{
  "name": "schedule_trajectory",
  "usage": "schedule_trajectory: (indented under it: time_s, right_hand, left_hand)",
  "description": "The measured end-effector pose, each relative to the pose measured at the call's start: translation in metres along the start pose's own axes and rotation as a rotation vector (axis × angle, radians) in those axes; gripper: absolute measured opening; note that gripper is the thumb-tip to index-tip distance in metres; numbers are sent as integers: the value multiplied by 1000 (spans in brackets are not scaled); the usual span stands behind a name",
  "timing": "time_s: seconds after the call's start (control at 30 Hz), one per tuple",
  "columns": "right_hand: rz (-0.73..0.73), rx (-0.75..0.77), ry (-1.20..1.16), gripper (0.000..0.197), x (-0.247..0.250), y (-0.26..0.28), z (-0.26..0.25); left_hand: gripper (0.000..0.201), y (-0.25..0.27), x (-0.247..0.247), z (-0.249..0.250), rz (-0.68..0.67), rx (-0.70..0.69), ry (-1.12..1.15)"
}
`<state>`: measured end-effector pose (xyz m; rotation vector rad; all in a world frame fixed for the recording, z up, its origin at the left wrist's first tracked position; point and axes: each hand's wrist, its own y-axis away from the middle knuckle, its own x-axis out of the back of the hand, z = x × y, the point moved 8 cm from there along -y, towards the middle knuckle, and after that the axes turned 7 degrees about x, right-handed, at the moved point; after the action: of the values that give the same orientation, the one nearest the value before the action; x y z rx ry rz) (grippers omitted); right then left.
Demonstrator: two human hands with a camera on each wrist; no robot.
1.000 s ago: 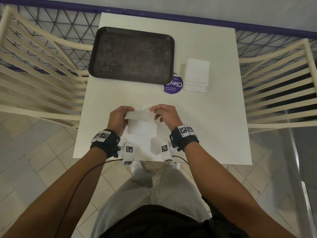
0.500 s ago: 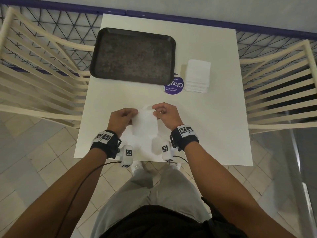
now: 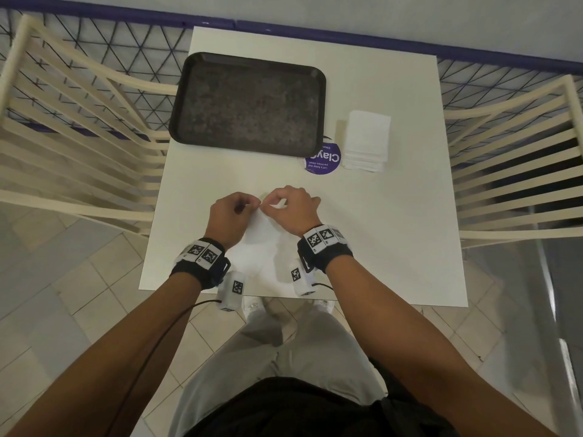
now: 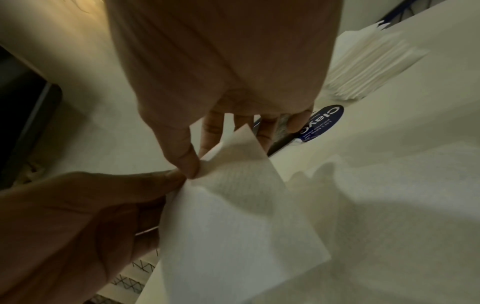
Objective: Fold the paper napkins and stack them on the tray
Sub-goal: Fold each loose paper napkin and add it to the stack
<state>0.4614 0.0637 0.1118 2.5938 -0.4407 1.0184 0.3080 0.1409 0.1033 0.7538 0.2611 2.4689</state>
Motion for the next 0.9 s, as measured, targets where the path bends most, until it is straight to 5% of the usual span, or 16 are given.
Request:
schedule_trajectory:
  time_s: [0.37, 0.6, 0.9]
  right_hand:
    - [30, -165, -187, 20, 28, 11, 25]
    - [92, -141, -368, 7, 25, 13, 23]
    - [100, -179, -323, 14, 24, 22, 26]
  left_hand:
    - [7, 6, 11, 5, 129, -50, 7]
    - [9, 6, 4, 9, 157, -50, 28]
    - [10, 1, -5, 22, 195, -58, 56]
